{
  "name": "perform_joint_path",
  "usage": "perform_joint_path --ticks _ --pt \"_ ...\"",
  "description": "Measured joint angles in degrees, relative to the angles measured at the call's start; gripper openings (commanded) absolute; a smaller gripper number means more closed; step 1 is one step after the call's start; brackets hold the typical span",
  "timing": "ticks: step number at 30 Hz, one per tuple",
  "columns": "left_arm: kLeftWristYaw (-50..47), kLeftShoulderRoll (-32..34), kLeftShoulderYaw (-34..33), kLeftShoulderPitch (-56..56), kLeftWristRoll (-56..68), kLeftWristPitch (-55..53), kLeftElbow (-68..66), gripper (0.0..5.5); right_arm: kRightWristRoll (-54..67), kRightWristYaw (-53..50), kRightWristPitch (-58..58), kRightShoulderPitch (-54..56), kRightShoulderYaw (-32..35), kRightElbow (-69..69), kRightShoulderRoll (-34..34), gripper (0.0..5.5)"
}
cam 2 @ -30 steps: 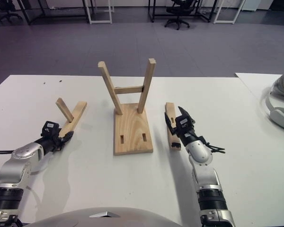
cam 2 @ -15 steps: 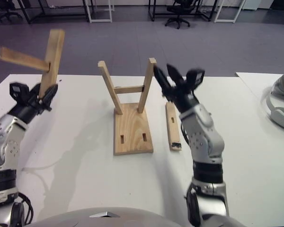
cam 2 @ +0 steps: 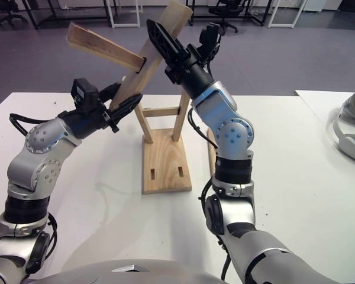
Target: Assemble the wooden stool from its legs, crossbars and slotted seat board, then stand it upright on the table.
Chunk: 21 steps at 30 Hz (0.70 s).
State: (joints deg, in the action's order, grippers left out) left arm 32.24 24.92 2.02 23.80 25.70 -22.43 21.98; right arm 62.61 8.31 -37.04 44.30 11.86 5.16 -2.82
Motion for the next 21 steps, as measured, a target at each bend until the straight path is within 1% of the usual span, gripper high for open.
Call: perform_joint_path --ticks 1,6,9,10,12,15,18,19,21 --pt "0.54 0.12 0.1 -0.1 -0.28 0.08 0.0 2.02 0.57 -0.29 -0.45 -0.19 0.45 0.33 0.0 2.14" --pt "3.31 0.88 1.77 -1.61 -1.72 0.18 -0.52 2.02 7.09 -3.06 -6.25 -4.26 2.72 2.5 -1.34 1.29" --pt "4.33 1.18 2.67 -2.89 -3.1 0.18 -0.53 2.02 9.52 -4.93 -8.88 -6.88 3.15 3.68 -2.57 1.23" --pt "4.57 1.18 2.83 -2.95 -3.3 0.18 -0.52 2.38 10.02 -5.44 -9.12 -7.25 3.21 4.12 -2.81 1.23" --pt "5.87 1.21 3.32 -3.91 -2.75 0.18 0.12 2.75 10.69 -6.64 -9.2 -10.01 3.7 5.84 -3.33 1.03" --pt "6.68 1.01 4.74 -7.79 -2.27 0.14 0.93 3.25 7.81 -8.26 -7.17 -22.77 5.26 11.62 -3.38 1.03" --pt "4.56 -0.03 5.42 -13.42 -3.97 0.42 0.91 3.8 0.53 -7.62 -3.41 -37.3 6.37 18.04 -4.56 1.03" --pt "3.25 -0.31 5.62 -15.79 -4.92 0.65 0.77 3.9 -1.58 -6.5 -1.51 -42.6 7.05 19.64 -5.52 1.03" --pt "1.59 -1.04 5.56 -17.28 -6.24 1.53 0.65 4.24 -3.88 -4.98 1.37 -45.0 7.59 21.46 -5.88 1.03"
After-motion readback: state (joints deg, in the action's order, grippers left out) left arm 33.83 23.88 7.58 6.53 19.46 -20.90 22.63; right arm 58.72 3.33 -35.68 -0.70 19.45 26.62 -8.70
